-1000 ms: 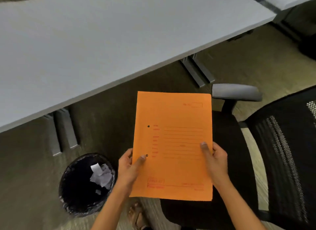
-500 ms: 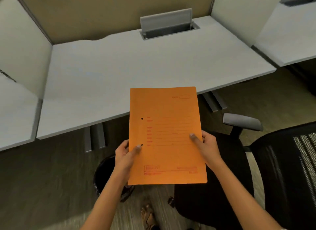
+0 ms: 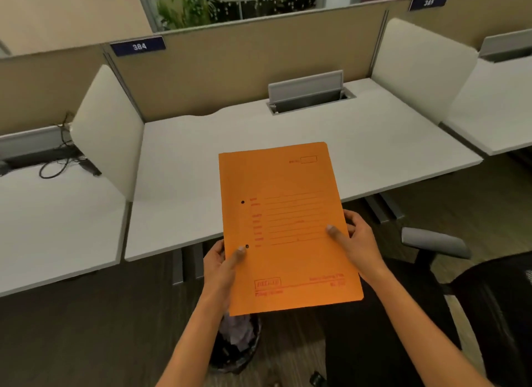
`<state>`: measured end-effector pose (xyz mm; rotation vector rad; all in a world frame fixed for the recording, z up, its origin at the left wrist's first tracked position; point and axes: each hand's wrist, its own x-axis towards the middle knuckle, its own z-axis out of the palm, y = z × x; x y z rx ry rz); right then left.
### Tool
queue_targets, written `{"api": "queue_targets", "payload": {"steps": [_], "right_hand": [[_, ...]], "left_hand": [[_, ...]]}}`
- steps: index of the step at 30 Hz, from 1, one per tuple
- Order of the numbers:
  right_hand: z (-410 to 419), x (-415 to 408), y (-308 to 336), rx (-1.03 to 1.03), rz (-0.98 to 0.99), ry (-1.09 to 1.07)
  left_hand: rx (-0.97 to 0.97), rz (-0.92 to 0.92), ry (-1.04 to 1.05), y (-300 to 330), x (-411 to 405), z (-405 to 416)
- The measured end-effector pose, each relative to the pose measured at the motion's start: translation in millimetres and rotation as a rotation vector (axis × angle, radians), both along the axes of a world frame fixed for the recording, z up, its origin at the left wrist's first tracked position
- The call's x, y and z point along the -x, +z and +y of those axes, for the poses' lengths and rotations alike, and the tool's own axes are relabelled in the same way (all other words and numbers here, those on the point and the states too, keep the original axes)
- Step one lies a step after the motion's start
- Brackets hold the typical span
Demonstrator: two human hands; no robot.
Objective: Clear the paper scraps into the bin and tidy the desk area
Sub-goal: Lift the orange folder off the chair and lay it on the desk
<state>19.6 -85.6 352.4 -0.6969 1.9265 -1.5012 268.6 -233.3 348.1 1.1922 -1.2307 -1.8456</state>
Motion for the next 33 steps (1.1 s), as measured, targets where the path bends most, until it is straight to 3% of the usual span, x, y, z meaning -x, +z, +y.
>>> {"api": "queue_targets", "payload": {"steps": [20,33], "right_hand": [[-35.3,41.9,26.7,0.085,0.028,0.047],[-93.9,54.2,27.1,0.022,0.086,0.006]], "left_hand": [[0.059,0.085,0.137,28.9,31.6,-3.7],[-0.055,0.139,0.087,27.5,44.7,-55.6]]}}
